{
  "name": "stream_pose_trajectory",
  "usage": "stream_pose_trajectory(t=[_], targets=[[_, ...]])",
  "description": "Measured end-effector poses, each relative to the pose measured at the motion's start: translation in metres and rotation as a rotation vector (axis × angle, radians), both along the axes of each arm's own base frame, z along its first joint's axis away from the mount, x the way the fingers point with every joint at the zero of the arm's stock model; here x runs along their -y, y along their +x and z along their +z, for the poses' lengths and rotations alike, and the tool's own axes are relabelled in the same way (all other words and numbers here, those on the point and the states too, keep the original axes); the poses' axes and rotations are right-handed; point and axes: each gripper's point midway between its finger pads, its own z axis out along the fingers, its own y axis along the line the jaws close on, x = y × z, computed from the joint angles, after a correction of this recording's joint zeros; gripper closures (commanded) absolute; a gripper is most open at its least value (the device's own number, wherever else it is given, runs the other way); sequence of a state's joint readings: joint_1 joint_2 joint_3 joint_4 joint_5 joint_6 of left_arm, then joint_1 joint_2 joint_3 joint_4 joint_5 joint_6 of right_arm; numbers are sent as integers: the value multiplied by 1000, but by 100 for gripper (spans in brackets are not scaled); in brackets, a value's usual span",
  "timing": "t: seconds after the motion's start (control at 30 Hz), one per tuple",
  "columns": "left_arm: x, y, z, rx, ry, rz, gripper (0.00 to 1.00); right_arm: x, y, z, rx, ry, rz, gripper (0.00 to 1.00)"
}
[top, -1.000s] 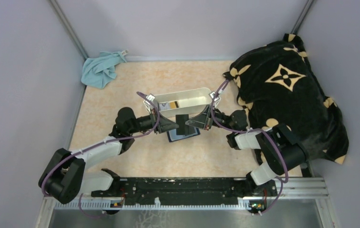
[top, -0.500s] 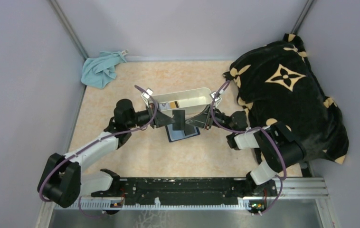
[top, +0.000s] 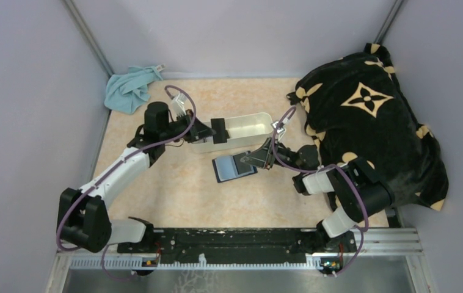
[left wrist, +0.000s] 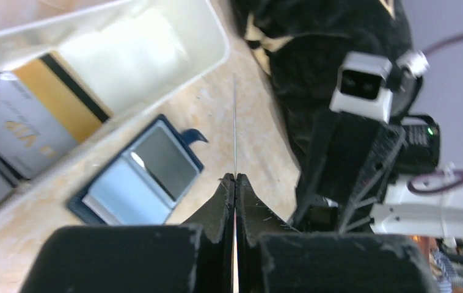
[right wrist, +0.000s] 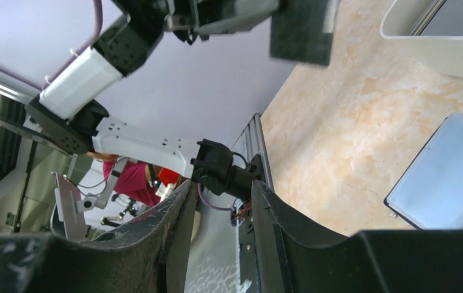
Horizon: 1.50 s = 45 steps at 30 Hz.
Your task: Take the credit cards out of the card holder
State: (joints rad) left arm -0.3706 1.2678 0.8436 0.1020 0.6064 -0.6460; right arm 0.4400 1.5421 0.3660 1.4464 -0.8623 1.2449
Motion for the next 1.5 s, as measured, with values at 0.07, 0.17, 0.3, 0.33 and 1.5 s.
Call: stream_pose_trajectory(t=[0.07,0.17,0.3,0.33,1.5], targets=[[-8,18,-4,-29,37,53,100,0,0,-2,0,-4,-2,60],[-21,39,-11,-72,98,128,100,1,-2,-7,-9,-14,-4,60],[-38,62,-17,-96,211,219,100,2,-2,-16,-20,-39,-9,60],[-43,67,-18,-95,244,245,100,3,-2,-18,-21,-45,-11,60],[-91,89,-125,-340,562,309,100,6,-2,-75,-95,-237,-17,61]])
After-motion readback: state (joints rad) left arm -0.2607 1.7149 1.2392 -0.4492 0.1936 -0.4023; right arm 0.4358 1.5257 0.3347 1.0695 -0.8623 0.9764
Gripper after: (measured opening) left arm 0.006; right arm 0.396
